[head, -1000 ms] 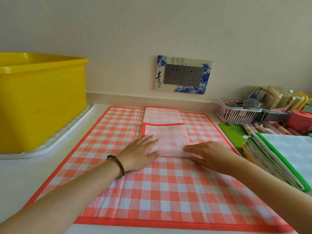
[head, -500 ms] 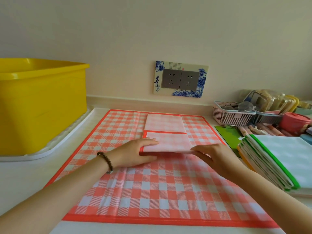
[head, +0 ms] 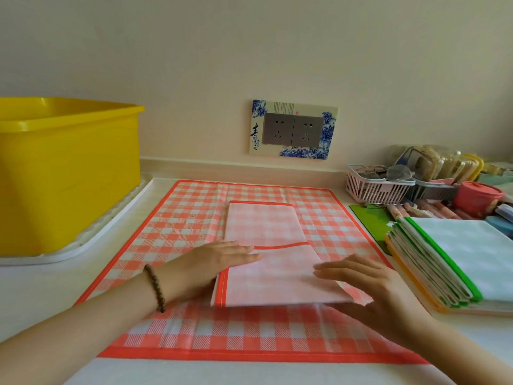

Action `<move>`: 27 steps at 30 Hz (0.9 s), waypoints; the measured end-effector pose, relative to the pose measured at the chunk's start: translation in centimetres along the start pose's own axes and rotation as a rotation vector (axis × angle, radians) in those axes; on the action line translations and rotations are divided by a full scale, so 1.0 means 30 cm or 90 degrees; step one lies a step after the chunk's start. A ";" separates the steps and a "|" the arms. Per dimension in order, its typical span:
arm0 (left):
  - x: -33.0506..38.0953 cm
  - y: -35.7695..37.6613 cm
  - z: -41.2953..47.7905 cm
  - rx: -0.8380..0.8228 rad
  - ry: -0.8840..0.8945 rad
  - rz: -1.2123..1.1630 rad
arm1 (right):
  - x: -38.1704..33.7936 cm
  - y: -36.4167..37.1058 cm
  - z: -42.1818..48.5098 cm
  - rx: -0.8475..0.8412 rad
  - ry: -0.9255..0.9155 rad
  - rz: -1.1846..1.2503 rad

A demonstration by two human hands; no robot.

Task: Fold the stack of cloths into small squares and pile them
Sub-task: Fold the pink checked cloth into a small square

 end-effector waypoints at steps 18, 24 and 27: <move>0.018 -0.052 -0.027 0.046 -0.022 -0.154 | 0.146 0.229 0.042 -0.288 0.102 0.050; -0.057 -0.119 0.006 0.153 -0.143 -0.324 | 0.234 0.194 0.074 -0.137 0.332 0.154; -0.114 -0.115 0.028 0.202 -0.212 -0.385 | 0.286 0.210 0.098 -0.086 0.410 0.248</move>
Point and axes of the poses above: each hand's wrist, its own z-axis towards the middle knuckle, its own y-axis out of the palm, x = y × z, the point moved 9 cm from there along z, towards the middle knuckle, and after that the axes turned 9 degrees about -z, right-handed, at the moved point
